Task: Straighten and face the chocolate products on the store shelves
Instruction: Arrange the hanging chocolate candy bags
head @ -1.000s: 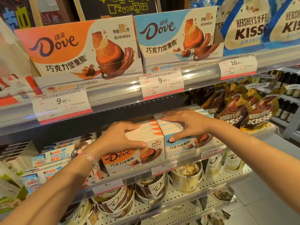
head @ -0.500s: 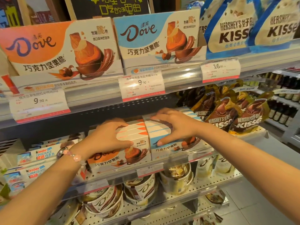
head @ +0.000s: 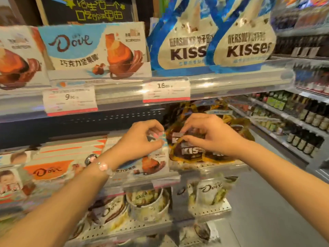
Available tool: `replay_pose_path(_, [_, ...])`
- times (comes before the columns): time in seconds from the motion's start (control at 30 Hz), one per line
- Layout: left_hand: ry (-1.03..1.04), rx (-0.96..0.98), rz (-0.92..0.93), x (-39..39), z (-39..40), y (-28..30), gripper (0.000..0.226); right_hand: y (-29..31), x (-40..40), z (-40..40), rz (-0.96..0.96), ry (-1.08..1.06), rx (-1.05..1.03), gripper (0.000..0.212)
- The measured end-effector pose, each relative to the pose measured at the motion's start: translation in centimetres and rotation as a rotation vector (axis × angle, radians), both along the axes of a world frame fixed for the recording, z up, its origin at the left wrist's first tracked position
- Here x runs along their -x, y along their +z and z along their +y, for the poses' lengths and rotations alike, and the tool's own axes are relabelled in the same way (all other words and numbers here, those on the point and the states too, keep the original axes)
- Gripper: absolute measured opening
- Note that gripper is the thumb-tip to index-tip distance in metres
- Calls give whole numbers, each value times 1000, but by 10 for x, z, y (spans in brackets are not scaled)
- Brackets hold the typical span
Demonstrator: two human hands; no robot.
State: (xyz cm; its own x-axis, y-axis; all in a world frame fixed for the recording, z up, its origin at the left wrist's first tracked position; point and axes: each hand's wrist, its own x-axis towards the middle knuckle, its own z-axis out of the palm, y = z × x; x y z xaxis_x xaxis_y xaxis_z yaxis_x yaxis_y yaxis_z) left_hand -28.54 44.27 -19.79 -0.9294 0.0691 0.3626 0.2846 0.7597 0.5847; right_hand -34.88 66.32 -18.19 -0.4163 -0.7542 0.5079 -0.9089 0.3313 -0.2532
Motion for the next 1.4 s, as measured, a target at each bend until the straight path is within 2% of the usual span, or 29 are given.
replay_pose_path(0.1, [47,-127,-6,17,30,-4,30,-3,11,41,247,-127,32,17])
replay_pose_path(0.2, [95,-218,-31,38,56,-7,33,-7,27,81,388,-308,86,34])
replay_pose_path(0.33, [142,-179,-112,63,78,-8,49,-16,44,116,157,-425,84,67])
replay_pose_path(0.43, [193,-172,-158,79,89,-11,51,-27,56,127,-102,-430,137,78])
replay_pose_path(0.53, [210,-238,-243,93,92,-14,59,-30,72,128,-264,-369,172,77])
replay_pose_path(0.6, [220,-190,-338,97,95,-13,64,-27,81,125,-292,-355,129,75])
replay_pose_path(0.7, [202,-170,-398,100,97,-15,25,-24,92,121,-312,-375,46,72])
replay_pose_path(0.73, [201,-159,-389,100,98,-16,24,-25,95,120,-314,-380,24,69])
replay_pose_path(0.8, [228,-136,-369,99,96,-16,25,-27,99,119,-302,-395,12,62])
replay_pose_path(1.0, [252,-100,-424,95,93,-12,35,-30,106,115,-344,-431,67,67])
replay_pose_path(1.13, [235,-126,-429,95,95,-11,26,-30,106,115,-391,-358,148,76])
replay_pose_path(1.23, [232,-252,-425,94,94,-9,24,-28,107,119,-485,-270,247,86])
replay_pose_path(1.4, [217,-402,-410,89,92,-7,23,-37,111,137,-789,-182,500,71])
